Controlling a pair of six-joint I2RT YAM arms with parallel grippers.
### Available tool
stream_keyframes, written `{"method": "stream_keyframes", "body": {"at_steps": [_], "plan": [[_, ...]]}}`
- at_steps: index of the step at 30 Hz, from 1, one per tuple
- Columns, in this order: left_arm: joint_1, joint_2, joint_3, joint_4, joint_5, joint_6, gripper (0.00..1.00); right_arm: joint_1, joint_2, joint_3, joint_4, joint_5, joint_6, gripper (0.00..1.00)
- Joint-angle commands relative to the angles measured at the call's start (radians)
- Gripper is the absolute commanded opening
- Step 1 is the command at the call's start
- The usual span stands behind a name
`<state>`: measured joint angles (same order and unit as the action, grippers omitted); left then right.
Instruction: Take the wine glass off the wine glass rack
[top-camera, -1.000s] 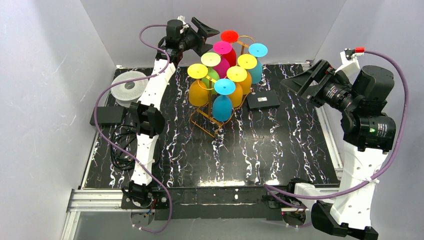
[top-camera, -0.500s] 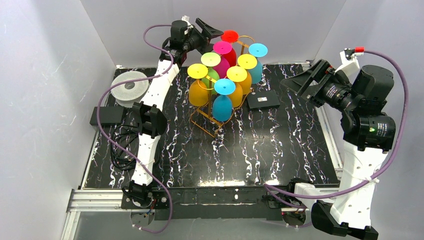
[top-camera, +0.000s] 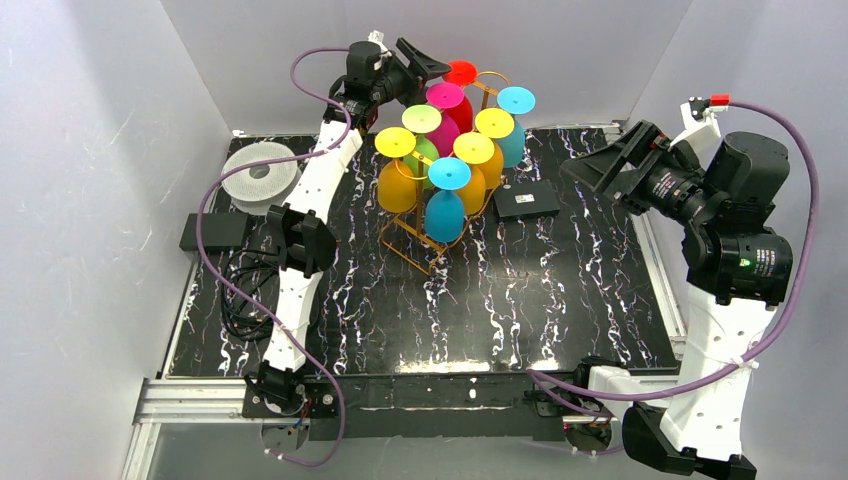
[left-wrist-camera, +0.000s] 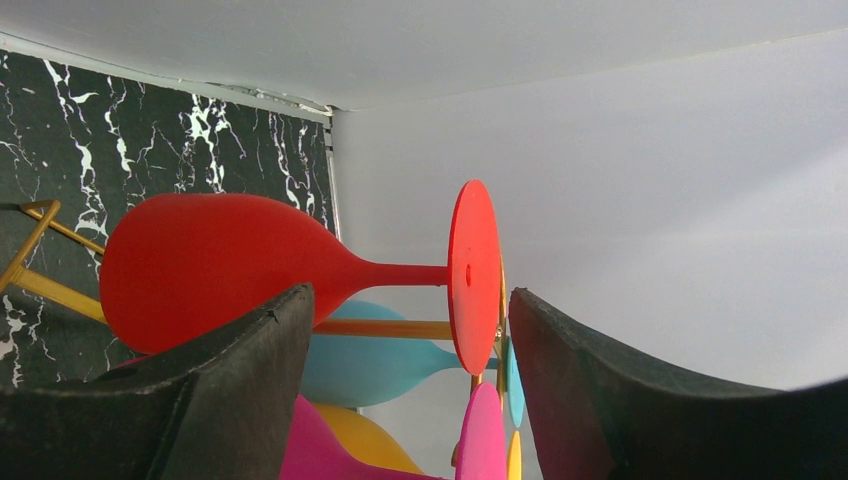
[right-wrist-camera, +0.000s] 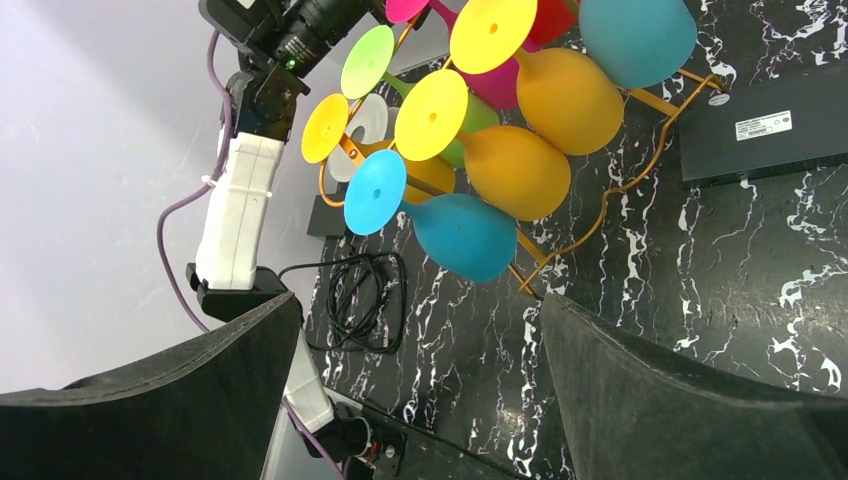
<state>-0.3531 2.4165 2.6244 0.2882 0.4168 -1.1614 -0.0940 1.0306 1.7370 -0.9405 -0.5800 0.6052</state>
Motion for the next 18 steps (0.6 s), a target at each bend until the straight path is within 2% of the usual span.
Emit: {"method": "stream_keyframes", "body": {"at_steps": [1, 11, 18], "plan": [[-0.006, -0.024, 0.033, 0.049, -0.002, 0.029, 0.67, 0.0, -0.005, 0.02, 0.02, -0.003, -0.027, 0.97], [-0.006, -0.033, 0.032, 0.04, -0.01, 0.055, 0.57, 0.008, 0.0, 0.031, 0.021, -0.001, -0.033, 0.97], [-0.007, -0.035, 0.034, 0.038, -0.026, 0.051, 0.45, 0.013, -0.004, 0.026, 0.02, 0.003, -0.037, 0.97]]}}
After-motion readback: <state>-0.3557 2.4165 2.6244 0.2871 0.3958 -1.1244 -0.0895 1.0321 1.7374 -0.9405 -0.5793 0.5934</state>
